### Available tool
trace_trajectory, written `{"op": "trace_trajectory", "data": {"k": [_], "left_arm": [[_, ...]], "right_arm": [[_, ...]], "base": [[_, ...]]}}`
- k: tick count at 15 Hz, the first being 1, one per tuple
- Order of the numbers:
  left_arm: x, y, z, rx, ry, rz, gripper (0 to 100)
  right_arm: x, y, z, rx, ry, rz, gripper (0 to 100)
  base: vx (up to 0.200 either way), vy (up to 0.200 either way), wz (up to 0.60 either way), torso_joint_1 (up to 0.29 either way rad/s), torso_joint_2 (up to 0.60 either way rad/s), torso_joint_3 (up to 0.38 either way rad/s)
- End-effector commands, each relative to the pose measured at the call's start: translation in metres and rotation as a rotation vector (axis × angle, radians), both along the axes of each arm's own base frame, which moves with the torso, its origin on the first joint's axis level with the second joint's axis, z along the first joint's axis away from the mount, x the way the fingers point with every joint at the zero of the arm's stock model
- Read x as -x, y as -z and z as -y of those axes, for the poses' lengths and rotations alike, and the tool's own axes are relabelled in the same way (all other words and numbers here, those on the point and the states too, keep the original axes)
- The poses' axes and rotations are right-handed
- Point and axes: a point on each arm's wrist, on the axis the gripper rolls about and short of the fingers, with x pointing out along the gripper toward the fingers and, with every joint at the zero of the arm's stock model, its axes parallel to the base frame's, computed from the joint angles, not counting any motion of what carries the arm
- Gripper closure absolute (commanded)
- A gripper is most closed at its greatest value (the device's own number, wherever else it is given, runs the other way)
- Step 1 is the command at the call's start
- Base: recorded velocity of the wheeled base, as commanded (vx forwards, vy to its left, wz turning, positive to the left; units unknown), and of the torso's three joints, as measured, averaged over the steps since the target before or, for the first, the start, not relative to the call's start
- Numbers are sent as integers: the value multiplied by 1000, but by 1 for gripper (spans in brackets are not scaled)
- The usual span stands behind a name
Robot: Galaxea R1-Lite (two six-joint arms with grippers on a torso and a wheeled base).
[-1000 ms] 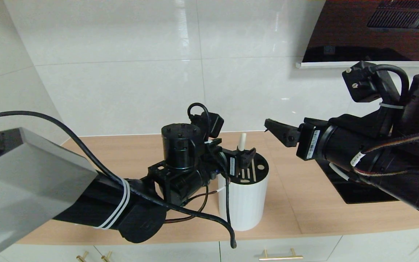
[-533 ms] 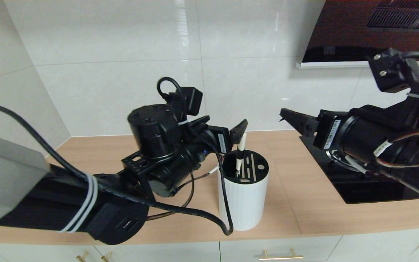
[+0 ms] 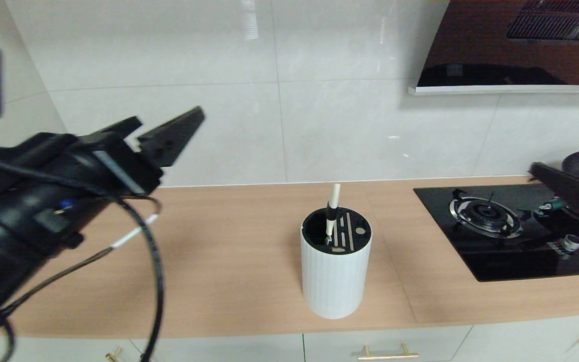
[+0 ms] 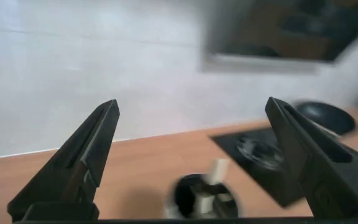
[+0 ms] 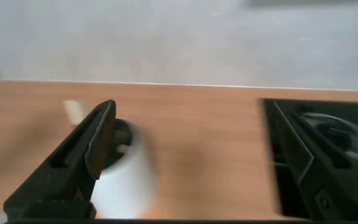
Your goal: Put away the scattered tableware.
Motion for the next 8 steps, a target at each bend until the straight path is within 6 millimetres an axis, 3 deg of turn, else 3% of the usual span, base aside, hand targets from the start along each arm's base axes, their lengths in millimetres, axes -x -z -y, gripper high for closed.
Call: {"op": "trace_trajectory", "data": {"k": [1, 2, 3, 5, 8], "left_arm": [[110, 21, -84, 15, -178, 30, 0], [122, 26, -91, 10, -200, 18, 0], [162, 48, -107, 30, -289, -25, 0], [202, 69, -109, 58, -276, -9, 0], [222, 84, -106, 53, -331, 20, 0]], "right_arm": [[67, 12, 39, -9, 151, 97, 0], [76, 13, 41, -14, 168, 109, 0], [113, 24, 45, -31, 183, 143, 0], [147, 42, 48, -27, 231, 139, 0], [173, 57, 48, -29, 287, 183, 0]], "base": [[0, 0, 0, 0, 0, 0], [0, 0, 0, 0, 0, 0], [0, 0, 0, 0, 0, 0], [0, 0, 0, 0, 0, 0], [0, 0, 0, 0, 0, 0]]}}
